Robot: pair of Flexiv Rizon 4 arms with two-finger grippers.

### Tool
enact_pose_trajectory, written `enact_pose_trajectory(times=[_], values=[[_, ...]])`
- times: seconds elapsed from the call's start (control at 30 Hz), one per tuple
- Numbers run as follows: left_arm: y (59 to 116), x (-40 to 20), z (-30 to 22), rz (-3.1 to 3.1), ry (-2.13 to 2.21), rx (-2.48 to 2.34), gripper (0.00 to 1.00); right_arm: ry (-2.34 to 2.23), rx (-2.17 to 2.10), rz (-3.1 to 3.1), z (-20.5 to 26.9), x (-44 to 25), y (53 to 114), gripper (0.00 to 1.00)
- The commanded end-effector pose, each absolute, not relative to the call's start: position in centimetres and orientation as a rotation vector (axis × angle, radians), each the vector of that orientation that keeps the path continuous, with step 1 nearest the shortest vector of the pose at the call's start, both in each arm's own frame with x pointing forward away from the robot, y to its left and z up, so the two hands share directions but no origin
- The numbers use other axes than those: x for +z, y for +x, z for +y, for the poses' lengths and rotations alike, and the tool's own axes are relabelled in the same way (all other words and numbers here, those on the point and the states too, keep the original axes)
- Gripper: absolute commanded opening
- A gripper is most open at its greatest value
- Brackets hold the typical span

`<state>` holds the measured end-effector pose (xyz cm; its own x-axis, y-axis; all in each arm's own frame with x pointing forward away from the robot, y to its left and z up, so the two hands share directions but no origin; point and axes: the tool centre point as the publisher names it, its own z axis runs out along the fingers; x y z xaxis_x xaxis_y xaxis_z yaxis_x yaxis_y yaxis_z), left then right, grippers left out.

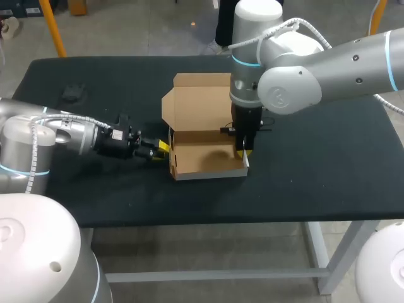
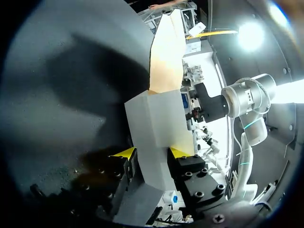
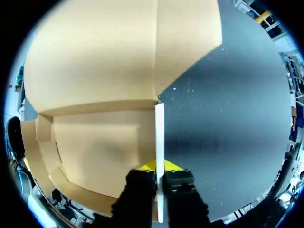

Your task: Assemble the packaging by folding the flat box into shape, placing the metal phone stand inside, and closing the box properly

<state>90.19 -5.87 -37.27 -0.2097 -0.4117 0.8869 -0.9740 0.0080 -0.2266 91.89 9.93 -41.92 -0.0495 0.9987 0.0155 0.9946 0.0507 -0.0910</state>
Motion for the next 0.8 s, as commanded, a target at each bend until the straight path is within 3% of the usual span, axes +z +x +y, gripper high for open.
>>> enact_pose_trajectory(times=[0.03, 0.8], values=[[90.3, -36.6, -6.6, -1.721, 1.464, 1.156, 0.45, -2.111, 0.091, -2.222, 10.0, -41.9, 92.0, 0.00], [90.5, -36.8, -8.3, -1.916, 1.679, 0.979, 0.49, -2.111, 0.091, -2.222, 10.0, -41.9, 92.0, 0.00]])
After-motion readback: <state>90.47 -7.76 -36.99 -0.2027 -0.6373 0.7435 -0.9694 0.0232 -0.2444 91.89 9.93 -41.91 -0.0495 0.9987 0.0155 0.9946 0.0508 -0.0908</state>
